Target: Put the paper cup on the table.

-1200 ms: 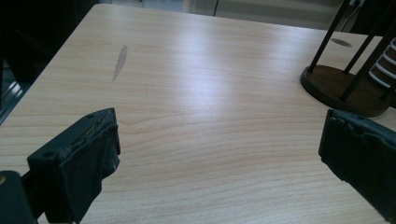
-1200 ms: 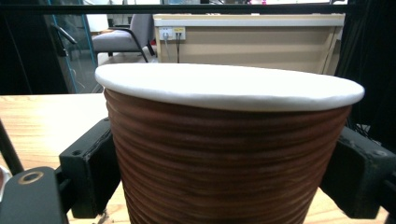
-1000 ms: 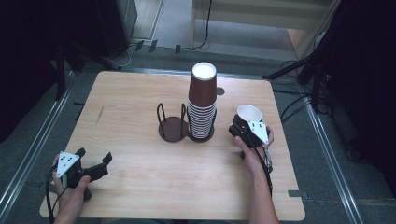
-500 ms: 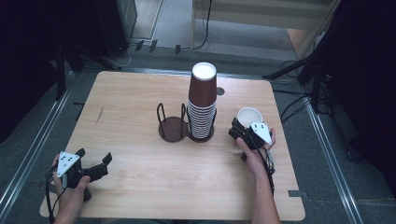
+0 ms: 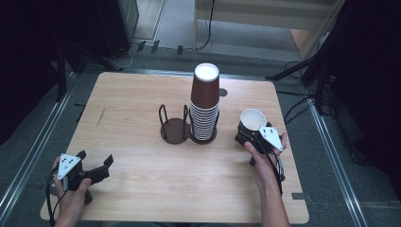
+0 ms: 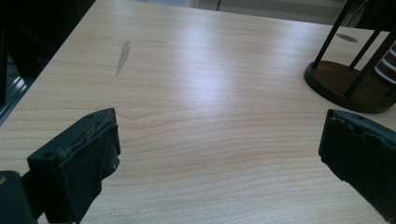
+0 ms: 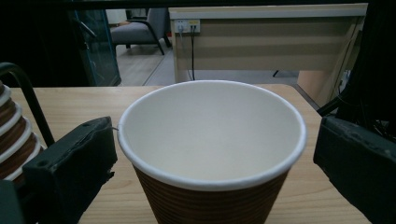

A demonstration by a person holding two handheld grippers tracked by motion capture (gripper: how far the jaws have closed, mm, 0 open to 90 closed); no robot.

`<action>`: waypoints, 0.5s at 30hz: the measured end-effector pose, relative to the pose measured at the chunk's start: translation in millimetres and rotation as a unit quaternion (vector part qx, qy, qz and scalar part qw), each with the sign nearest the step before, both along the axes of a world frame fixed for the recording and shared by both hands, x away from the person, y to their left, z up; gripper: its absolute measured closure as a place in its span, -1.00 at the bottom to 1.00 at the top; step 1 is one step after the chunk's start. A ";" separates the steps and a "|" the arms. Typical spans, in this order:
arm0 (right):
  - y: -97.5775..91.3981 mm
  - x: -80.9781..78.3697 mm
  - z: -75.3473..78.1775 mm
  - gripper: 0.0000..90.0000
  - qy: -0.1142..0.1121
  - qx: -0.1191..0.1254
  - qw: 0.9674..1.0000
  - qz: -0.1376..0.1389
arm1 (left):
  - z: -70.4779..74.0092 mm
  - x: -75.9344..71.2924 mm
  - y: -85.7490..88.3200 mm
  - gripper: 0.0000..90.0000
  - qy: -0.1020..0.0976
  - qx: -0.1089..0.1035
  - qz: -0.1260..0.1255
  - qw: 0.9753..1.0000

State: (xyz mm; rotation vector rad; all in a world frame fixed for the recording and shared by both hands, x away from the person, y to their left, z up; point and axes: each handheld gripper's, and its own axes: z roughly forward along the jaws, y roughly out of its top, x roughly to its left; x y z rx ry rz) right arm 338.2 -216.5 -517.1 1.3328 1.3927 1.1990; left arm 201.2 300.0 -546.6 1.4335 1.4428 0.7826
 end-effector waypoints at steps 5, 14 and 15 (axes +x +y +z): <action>-5.9 -10.2 4.6 -1.00 -0.006 0.007 1.000 -0.002 | 0.0 -0.1 -0.2 -1.00 0.001 0.000 -0.001 1.000; -18.1 -25.7 13.2 -1.00 -0.016 0.013 1.000 -0.001 | 0.1 -0.2 -0.4 -1.00 0.002 0.001 -0.001 1.000; -19.1 -27.7 14.4 -1.00 -0.017 0.016 1.000 -0.001 | 0.1 -0.2 -0.4 -1.00 0.002 0.001 -0.001 1.000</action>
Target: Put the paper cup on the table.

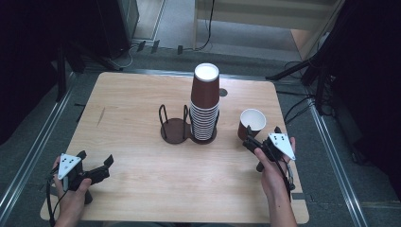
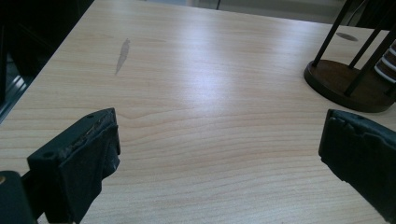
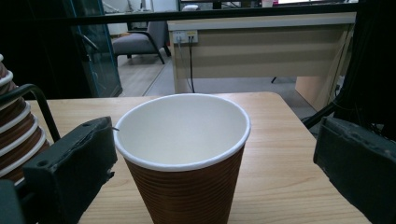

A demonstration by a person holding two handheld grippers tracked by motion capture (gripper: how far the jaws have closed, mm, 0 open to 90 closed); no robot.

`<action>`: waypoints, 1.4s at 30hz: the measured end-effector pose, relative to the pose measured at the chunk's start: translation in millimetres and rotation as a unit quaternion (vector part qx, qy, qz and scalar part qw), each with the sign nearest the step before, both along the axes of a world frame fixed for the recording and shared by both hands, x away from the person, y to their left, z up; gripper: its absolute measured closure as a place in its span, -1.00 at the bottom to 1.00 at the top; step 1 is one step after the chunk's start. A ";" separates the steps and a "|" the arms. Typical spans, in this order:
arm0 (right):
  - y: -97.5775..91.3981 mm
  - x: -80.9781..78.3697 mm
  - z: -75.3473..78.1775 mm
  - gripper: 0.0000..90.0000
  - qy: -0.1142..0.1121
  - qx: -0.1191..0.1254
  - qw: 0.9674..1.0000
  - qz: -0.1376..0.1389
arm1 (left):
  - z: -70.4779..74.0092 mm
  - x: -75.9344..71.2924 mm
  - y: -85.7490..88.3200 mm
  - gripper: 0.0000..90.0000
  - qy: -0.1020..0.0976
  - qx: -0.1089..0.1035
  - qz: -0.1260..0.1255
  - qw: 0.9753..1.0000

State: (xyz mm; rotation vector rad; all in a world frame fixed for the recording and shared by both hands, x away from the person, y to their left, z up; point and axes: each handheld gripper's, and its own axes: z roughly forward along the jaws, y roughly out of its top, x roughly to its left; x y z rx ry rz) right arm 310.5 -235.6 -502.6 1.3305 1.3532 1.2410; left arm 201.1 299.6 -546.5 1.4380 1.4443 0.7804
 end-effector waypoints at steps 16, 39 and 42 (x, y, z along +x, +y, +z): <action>-22.1 -19.0 2.7 -1.00 -0.005 0.002 1.000 -0.002 | 0.0 0.0 -0.3 -1.00 0.002 -0.001 0.000 1.000; -54.7 -44.1 -1.3 -1.00 -0.005 0.010 1.000 -0.007 | 0.2 0.0 -0.7 -1.00 0.007 -0.004 -0.004 1.000; -59.1 -48.1 -3.1 -1.00 -0.006 0.010 1.000 -0.008 | 0.2 0.1 -0.9 -1.00 0.008 -0.004 -0.004 1.000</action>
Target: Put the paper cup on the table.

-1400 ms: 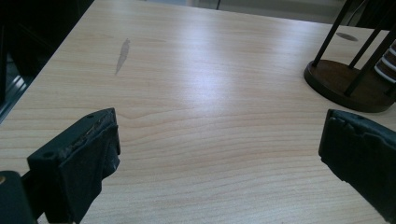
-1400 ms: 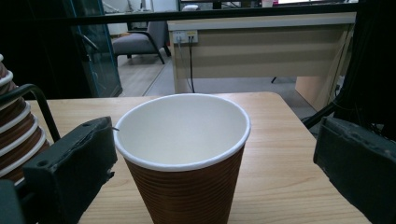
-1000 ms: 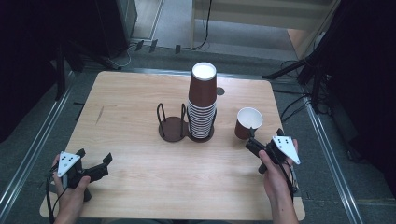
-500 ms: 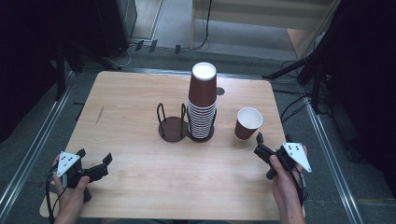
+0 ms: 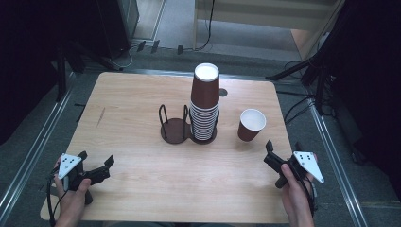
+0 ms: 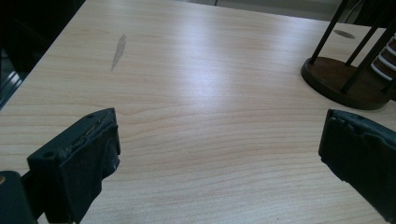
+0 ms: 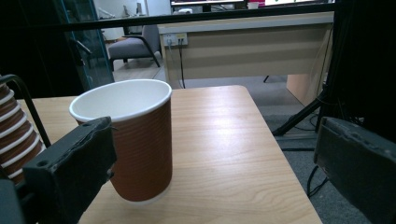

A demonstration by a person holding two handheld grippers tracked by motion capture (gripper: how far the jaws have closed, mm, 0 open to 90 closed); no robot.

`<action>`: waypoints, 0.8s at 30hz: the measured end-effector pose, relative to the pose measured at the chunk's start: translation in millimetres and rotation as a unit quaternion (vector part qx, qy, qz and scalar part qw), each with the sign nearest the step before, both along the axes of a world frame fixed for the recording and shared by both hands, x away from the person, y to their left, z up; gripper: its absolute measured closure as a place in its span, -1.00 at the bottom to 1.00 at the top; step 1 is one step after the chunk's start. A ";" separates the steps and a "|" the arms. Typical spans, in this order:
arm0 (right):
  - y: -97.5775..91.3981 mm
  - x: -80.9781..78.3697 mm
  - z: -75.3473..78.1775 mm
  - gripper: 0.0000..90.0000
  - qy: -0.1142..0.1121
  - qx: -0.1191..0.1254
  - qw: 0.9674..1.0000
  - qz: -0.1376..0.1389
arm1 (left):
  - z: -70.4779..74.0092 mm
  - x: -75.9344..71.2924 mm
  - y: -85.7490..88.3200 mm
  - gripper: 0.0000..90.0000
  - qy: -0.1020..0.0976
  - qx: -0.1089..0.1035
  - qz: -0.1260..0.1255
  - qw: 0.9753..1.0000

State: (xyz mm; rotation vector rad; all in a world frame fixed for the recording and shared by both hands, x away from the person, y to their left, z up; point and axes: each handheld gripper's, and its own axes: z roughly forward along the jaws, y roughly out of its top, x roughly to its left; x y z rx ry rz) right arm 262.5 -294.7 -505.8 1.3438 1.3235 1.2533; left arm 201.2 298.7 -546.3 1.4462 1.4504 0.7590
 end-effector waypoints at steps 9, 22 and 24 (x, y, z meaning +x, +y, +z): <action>-14.2 -9.9 -10.4 -1.00 0.010 0.013 1.000 -0.005 | -0.1 0.4 -1.4 -1.00 0.003 0.003 -0.001 1.000; -27.1 -29.0 -23.6 -1.00 0.022 0.001 1.000 -0.006 | 0.1 0.6 -0.2 -1.00 0.005 -0.003 -0.001 1.000; -28.7 -31.9 -25.5 -1.00 0.023 -0.002 1.000 -0.005 | 0.1 0.9 -0.3 -1.00 0.005 -0.006 0.000 1.000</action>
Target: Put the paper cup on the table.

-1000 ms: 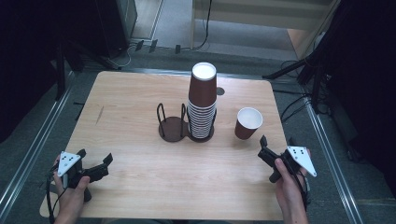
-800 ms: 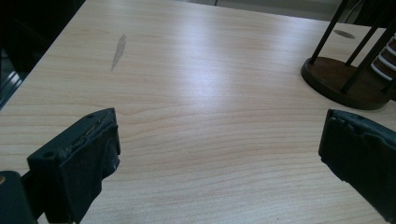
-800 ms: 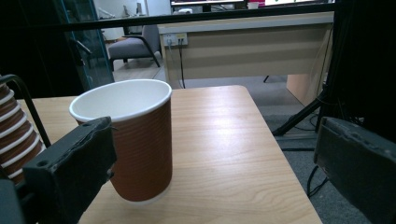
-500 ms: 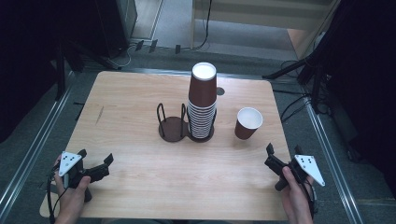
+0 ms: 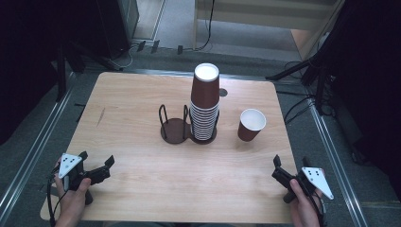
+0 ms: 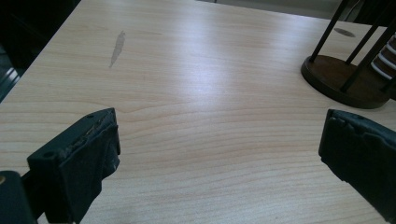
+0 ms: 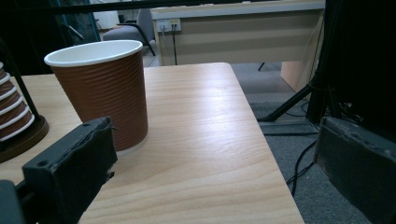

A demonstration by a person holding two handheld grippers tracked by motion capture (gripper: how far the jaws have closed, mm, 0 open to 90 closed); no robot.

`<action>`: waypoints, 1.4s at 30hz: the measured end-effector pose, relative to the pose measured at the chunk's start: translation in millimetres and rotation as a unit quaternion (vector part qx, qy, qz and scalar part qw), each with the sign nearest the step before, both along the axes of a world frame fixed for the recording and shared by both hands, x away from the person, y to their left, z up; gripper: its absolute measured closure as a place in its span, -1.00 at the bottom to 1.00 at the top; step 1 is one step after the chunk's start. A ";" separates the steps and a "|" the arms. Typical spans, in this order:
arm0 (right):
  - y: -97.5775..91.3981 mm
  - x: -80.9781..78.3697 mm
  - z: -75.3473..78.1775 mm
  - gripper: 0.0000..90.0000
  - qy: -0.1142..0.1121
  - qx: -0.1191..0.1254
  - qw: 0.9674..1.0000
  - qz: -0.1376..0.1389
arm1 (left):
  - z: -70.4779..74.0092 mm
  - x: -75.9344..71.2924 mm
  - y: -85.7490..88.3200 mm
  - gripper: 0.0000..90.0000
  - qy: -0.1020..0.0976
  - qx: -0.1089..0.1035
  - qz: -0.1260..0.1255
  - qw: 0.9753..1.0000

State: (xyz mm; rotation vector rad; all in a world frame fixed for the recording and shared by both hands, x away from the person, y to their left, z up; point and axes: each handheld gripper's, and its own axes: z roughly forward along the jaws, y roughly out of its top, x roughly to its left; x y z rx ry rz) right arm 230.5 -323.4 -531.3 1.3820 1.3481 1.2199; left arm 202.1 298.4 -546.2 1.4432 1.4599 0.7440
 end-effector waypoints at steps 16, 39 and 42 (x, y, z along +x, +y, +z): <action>0.6 -4.9 -10.7 -1.00 0.017 -0.006 1.000 0.000 | 0.2 0.5 0.3 -1.00 0.001 -0.003 -0.003 1.000; 6.5 -6.0 -15.3 -1.00 0.024 -0.018 1.000 -0.002 | 0.5 0.7 -1.0 -1.00 0.005 -0.001 -0.007 1.000; 8.1 -6.3 -15.3 -1.00 0.024 -0.015 1.000 -0.001 | 0.4 1.0 -1.5 -1.00 0.005 0.000 -0.007 1.000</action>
